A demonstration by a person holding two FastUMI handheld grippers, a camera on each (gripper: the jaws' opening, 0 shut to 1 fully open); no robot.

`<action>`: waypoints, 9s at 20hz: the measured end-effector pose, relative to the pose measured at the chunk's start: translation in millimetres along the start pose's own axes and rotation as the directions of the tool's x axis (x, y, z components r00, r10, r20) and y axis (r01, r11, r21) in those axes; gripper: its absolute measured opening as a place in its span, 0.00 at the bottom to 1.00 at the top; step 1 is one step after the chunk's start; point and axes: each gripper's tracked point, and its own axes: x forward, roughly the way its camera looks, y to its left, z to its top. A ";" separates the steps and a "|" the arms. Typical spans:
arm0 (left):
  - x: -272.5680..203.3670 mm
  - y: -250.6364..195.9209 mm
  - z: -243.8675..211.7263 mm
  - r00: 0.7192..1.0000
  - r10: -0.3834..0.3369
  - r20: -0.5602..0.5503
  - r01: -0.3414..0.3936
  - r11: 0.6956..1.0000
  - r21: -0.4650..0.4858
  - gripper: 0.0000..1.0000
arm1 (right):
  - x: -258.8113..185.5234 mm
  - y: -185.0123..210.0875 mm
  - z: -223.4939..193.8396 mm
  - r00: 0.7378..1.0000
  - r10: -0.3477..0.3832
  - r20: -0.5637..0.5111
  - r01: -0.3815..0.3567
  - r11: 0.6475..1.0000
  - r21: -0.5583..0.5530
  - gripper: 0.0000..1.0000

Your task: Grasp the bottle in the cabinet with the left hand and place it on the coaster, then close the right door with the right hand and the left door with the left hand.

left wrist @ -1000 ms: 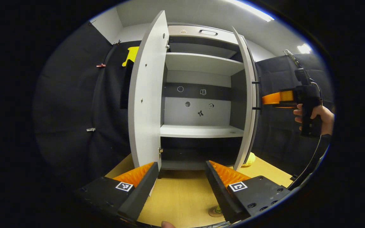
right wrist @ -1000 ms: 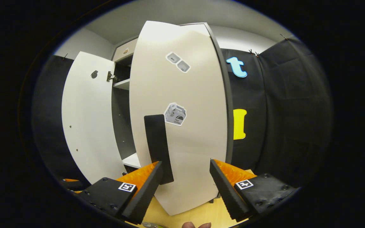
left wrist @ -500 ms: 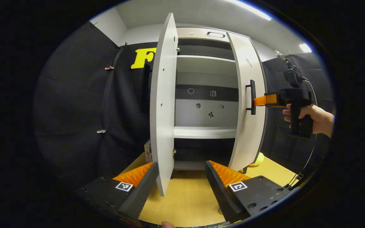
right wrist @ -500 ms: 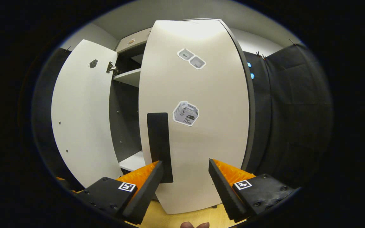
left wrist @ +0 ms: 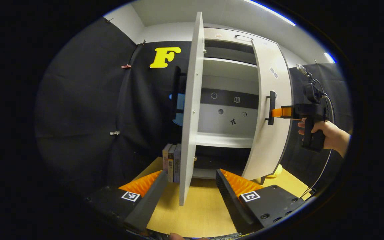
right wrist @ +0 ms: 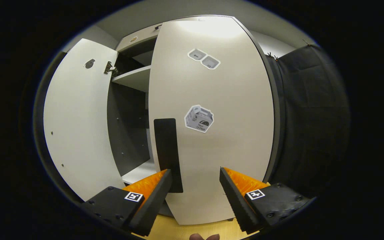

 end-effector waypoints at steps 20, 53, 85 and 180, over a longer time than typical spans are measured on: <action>77.2 68.4 121.2 0.985 0.033 0.170 -0.047 0.996 0.078 0.94 | -125.7 -27.7 0.9 0.997 -0.071 0.007 0.071 0.997 0.004 0.96; 170.0 -165.1 104.4 0.961 -0.260 0.099 0.252 0.964 0.084 0.92 | -165.5 -137.0 -8.2 0.978 -0.207 -0.027 0.206 0.978 -0.019 0.96; 134.4 -171.3 123.4 0.965 -0.244 0.093 0.233 0.965 0.119 0.93 | -155.8 -69.8 10.4 0.996 -0.087 0.021 0.087 0.996 0.000 0.96; 58.3 -141.2 84.9 0.995 -0.058 0.085 0.046 0.989 0.140 0.94 | -138.9 -43.4 -13.0 1.000 0.018 0.004 -0.018 1.000 -0.002 0.96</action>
